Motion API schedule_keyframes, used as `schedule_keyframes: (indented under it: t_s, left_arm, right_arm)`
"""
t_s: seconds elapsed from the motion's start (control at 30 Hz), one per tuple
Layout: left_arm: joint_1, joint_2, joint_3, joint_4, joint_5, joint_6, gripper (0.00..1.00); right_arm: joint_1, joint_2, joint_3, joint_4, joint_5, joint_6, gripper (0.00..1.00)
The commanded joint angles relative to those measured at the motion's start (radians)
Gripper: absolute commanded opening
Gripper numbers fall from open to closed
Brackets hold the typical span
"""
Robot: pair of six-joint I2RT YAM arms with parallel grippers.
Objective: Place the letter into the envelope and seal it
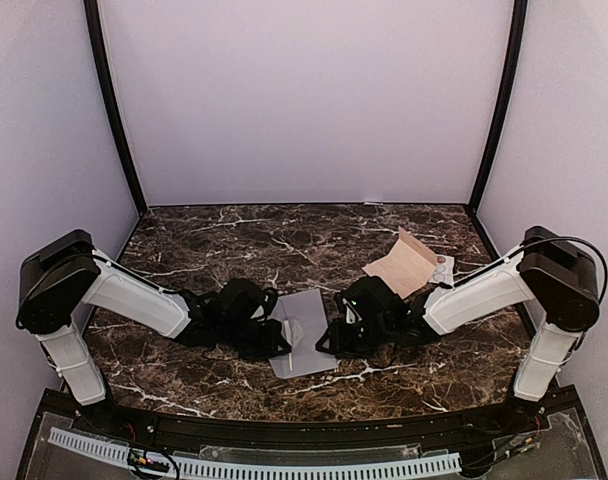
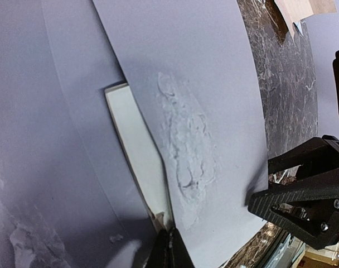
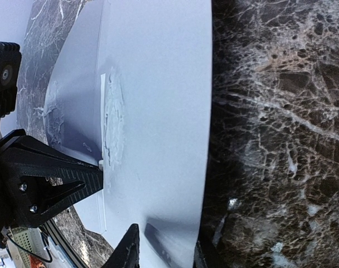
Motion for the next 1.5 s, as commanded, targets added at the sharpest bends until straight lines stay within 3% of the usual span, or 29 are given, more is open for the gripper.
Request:
schedule_keyframes:
  t_s: [0.0, 0.2, 0.37, 0.57, 0.67, 0.83, 1.03, 1.27, 1.47]
  left_arm:
    - [-0.008, 0.005, -0.017, 0.013, 0.007, 0.004, 0.02]
    - [-0.008, -0.096, -0.013, -0.06, -0.076, 0.051, 0.12]
    - [-0.006, -0.225, 0.012, -0.157, -0.168, 0.122, 0.36]
    - [0.016, -0.326, 0.092, -0.32, -0.19, 0.254, 0.63]
    - [0.063, -0.361, 0.15, -0.422, -0.16, 0.324, 0.78]
    - [0.246, -0.413, 0.217, -0.547, -0.034, 0.463, 0.85]
    - [0.482, -0.448, 0.277, -0.635, 0.035, 0.624, 0.88]
    - [0.817, -0.524, 0.203, -0.553, 0.127, 0.668, 0.9]
    - [0.934, -0.572, 0.143, -0.526, 0.075, 0.696, 0.9]
  right_arm:
    - [0.024, 0.014, 0.015, -0.022, 0.0, -0.007, 0.29]
    - [0.022, -0.039, 0.034, -0.097, 0.065, -0.036, 0.4]
    - [0.021, -0.099, 0.067, -0.236, 0.178, -0.087, 0.58]
    - [0.018, -0.181, 0.131, -0.42, 0.336, -0.173, 0.72]
    - [0.003, -0.218, 0.175, -0.504, 0.398, -0.218, 0.74]
    - [-0.062, -0.267, 0.198, -0.598, 0.468, -0.281, 0.82]
    - [-0.233, -0.305, 0.218, -0.655, 0.48, -0.39, 0.88]
    - [-0.455, -0.313, 0.252, -0.634, 0.409, -0.522, 0.93]
    - [-0.602, -0.375, 0.163, -0.494, 0.268, -0.614, 0.97]
